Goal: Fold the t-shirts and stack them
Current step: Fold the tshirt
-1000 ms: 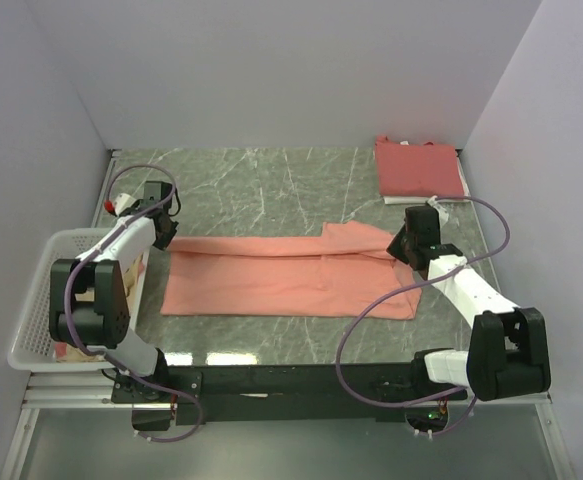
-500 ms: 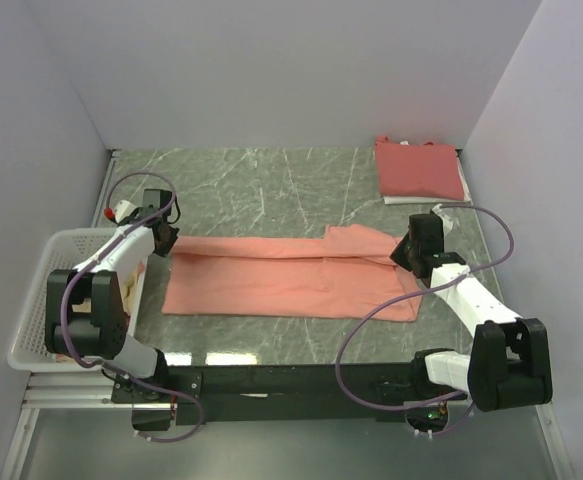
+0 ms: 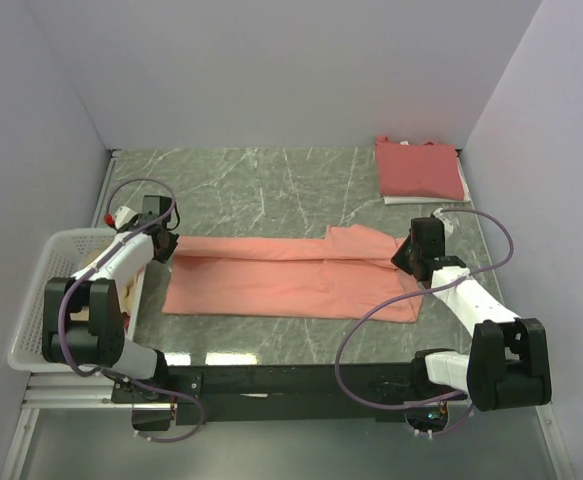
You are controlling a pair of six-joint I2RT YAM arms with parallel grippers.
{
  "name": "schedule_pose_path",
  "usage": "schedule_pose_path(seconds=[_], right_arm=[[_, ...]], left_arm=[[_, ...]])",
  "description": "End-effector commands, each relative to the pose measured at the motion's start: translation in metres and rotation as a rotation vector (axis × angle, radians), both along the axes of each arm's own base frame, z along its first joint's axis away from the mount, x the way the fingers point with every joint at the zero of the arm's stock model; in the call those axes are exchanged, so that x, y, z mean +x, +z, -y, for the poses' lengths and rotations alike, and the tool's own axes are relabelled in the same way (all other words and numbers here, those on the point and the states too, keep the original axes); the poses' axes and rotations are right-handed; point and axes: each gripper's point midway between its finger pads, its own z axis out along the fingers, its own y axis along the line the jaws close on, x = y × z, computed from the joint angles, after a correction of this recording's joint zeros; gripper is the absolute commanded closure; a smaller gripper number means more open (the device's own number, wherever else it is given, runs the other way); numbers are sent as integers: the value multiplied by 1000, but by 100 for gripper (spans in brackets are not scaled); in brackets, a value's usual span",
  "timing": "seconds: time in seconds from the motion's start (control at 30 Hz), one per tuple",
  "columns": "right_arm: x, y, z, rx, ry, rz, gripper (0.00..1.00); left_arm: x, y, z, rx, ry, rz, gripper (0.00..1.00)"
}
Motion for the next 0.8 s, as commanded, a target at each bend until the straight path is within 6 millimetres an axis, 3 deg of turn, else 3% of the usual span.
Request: schedule_pose_path(seconds=[0.0,0.1,0.17,0.23,0.37,0.43,0.47,0.53,0.57,0.7,0.73,0.77], right_arm=[[2,7,3,7,-13,45,85],[0,15,2,11,2,51,67],[2,29,1,12,12,82,52],[0,38,-1,16,25,92,43],[13,63,-10,23,93,117,43],[21,58,-15,18,129,84,43],[32,70,-21,27,156,100,43],[40,59,-30,14,189,36,43],[53,71,-34,2,210,56,43],[81,60,-42,-64,238,-20,43],[87,42,-45,-76,246,-75,44],[98,49,-50,-83,263,-66,44]], left_arm=[[-11,1,-9,28,23,4,96],[-14,4,-8,21,13,20,75],[-14,10,-7,18,10,45,67],[-13,15,-5,13,-6,63,63],[-9,24,-4,14,-28,72,60],[-6,26,-2,8,-35,74,60],[-2,28,0,0,-45,83,61],[1,26,4,-14,-58,79,62],[3,24,9,-35,-73,79,62],[12,21,20,-62,-119,79,64],[15,19,23,-66,-128,77,64],[16,19,30,-76,-150,78,64]])
